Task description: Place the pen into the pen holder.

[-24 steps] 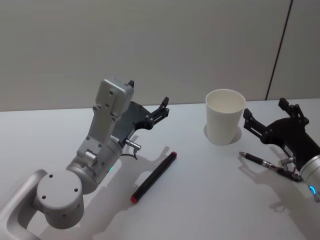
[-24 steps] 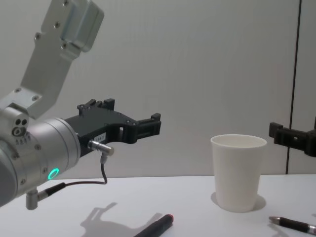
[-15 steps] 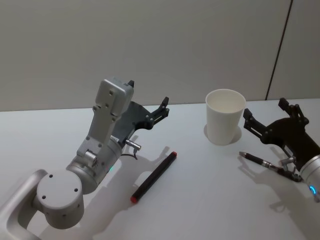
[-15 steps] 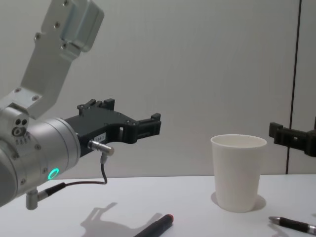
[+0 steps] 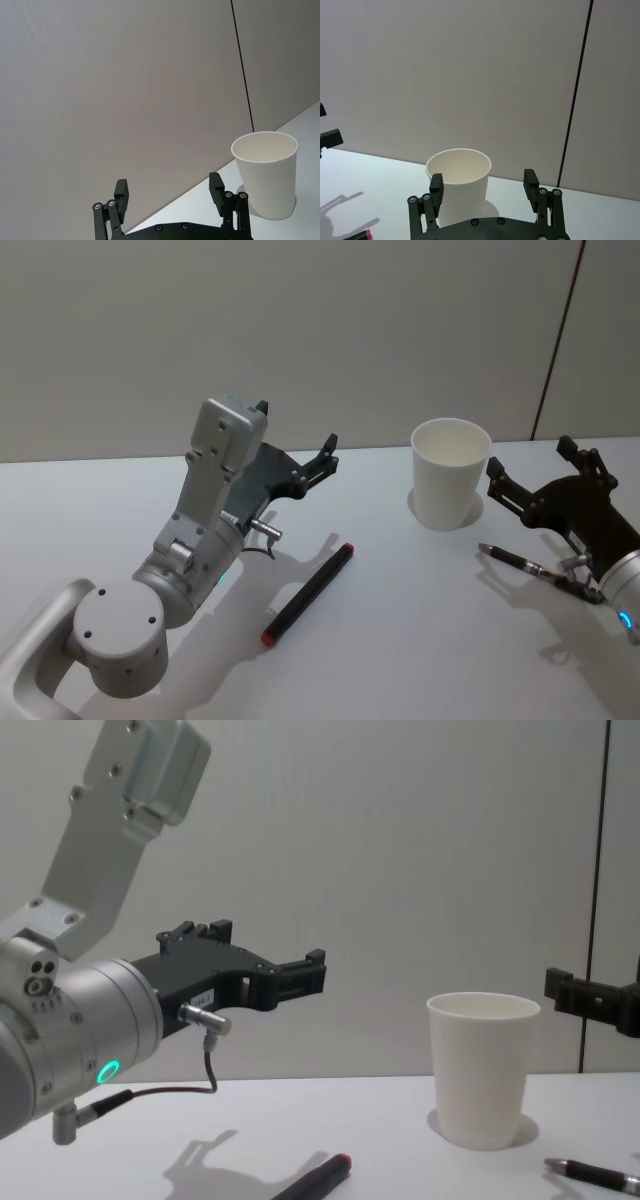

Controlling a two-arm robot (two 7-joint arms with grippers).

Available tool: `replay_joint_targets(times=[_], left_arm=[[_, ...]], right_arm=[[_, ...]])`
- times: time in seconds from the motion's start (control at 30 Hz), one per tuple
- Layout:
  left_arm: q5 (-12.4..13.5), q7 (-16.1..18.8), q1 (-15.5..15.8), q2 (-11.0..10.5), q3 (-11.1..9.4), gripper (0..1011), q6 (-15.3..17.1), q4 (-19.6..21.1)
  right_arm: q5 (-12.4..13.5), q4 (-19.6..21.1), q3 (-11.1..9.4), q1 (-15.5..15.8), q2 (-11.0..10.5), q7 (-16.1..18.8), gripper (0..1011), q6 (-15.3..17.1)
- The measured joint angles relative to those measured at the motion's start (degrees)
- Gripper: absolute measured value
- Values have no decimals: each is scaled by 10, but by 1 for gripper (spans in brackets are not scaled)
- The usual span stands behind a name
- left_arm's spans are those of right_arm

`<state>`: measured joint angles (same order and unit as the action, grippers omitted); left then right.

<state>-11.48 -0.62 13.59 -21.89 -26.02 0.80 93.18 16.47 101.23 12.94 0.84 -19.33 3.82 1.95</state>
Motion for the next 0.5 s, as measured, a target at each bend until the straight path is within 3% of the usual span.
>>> replay_joint_targets(times=[0.5], left_arm=[[0, 0, 0, 0, 0, 1001, 0, 0]], right_arm=[[0, 0, -2, 0, -3, 2, 1001, 1]])
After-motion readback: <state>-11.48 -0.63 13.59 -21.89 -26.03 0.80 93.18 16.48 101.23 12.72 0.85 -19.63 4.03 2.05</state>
